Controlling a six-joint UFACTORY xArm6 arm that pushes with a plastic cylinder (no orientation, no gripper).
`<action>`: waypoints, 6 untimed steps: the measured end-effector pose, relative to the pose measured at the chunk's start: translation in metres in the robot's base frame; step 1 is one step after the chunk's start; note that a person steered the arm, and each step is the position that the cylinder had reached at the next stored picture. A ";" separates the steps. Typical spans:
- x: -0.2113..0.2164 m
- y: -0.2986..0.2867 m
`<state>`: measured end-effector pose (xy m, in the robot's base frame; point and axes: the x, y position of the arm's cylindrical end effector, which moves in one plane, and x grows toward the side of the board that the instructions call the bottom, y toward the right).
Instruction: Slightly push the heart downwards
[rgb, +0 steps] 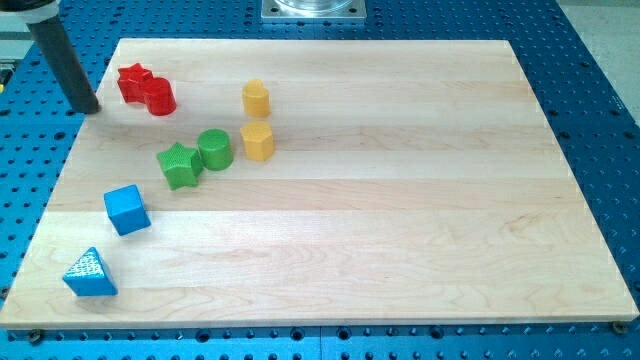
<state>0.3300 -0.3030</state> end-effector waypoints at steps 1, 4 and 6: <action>-0.003 0.042; -0.045 0.167; 0.001 0.141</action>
